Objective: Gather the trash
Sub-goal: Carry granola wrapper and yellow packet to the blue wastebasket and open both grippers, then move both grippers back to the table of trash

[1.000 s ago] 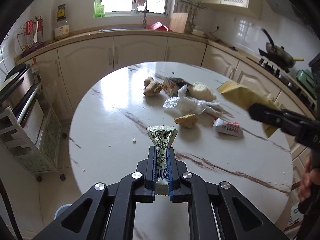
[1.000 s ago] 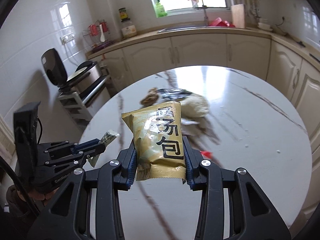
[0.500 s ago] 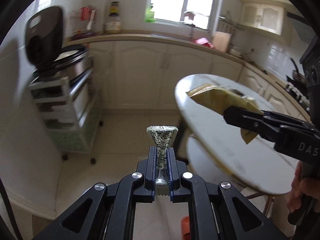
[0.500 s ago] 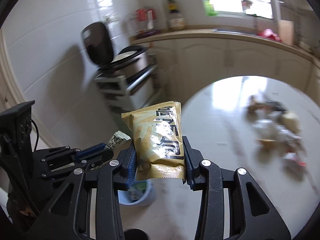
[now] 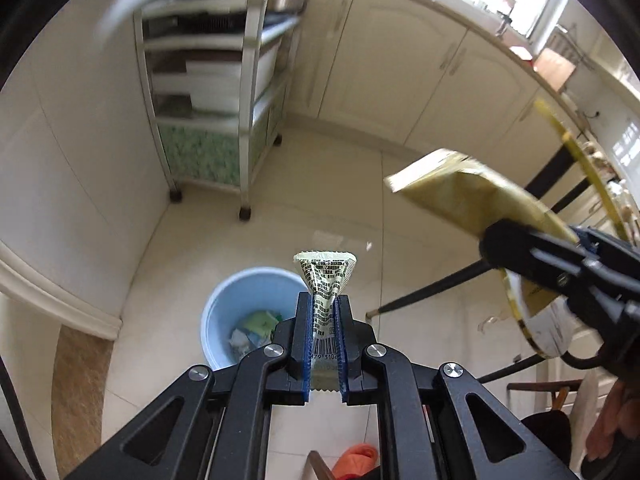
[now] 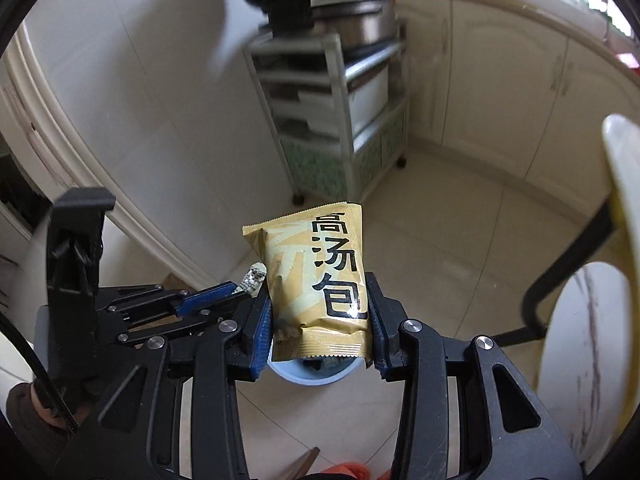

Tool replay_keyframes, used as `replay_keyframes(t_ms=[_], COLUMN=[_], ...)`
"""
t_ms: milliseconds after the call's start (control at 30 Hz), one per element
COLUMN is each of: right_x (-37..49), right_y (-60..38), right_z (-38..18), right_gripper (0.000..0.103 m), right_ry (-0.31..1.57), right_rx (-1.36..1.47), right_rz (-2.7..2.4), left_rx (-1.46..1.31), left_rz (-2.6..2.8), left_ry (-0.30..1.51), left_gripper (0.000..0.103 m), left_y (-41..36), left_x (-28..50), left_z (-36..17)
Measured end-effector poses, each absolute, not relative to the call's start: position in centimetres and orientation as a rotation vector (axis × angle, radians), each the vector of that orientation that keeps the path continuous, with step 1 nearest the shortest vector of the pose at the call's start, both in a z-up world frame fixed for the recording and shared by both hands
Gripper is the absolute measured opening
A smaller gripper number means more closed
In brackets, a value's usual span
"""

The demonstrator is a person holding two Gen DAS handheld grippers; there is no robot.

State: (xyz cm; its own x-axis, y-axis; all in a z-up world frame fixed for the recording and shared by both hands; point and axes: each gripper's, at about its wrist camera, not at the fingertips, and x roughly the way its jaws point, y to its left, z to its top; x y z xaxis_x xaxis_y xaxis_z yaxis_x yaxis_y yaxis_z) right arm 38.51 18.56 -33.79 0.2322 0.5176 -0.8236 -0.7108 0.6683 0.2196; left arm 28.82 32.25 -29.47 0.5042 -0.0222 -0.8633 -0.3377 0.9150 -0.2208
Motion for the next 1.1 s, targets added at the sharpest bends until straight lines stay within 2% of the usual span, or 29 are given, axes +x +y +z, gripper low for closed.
replay_keyframes(t_ms=[200, 267, 300, 333, 433, 500, 633, 700, 733, 900, 1000, 1100], right_x=[39.3, 39.6, 39.8, 39.8, 40.1, 40.2, 40.2, 39.8, 39.6, 38.8, 38.1, 37.9], right_y=[21.2, 21.9, 22.1, 22.4, 23.0, 23.0, 22.6, 21.9, 21.6, 19.0, 16.4, 13.2], right_z=[-38.2, -39.2, -39.4, -39.8, -40.1, -40.2, -39.5, -38.2, -37.6, -32.9, -29.7, -26.0], right_gripper=[0.038, 0.038, 0.038, 0.038, 0.041, 0.05, 0.058, 0.069, 0.071, 0.073, 0.077, 0.082], right_ry=[1.118, 1.14, 1.147, 1.154, 1.168, 1.168, 1.163, 1.136, 1.123, 1.029, 0.953, 0.871], right_rx=[-0.206, -0.193, -0.187, -0.174, -0.136, -0.089, -0.024, -0.024, -0.025, -0.021, -0.028, -0.024], right_rz=[0.856, 0.859, 0.86, 0.865, 0.881, 0.877, 0.88, 0.877, 0.879, 0.855, 0.819, 0.774], left_rx=[-0.376, -0.387, -0.392, -0.389, -0.377, -0.383, -0.378, -0.378, -0.376, -0.341, -0.305, -0.256], left_rz=[0.236, 0.262, 0.277, 0.296, 0.334, 0.36, 0.403, 0.412, 0.419, 0.405, 0.376, 0.332], left_ry=[1.096, 1.088, 1.087, 1.084, 1.086, 1.068, 1.028, 1.013, 0.998, 0.947, 0.899, 0.833], left_gripper=[0.021, 0.035, 0.045, 0.048, 0.048, 0.048, 0.051, 0.053, 0.053, 0.053, 0.054, 0.061], left_y=[34.3, 35.2, 35.5, 35.4, 35.4, 35.2, 34.0, 33.1, 32.6, 29.6, 27.0, 23.5], left_x=[31.6, 32.1, 32.1, 32.2, 31.4, 30.5, 28.5, 26.7, 26.0, 24.1, 23.3, 23.3], left_z=[-31.0, -30.8, -30.8, -30.7, -30.4, -29.8, -27.9, -26.6, -25.8, -22.5, -19.7, -16.3])
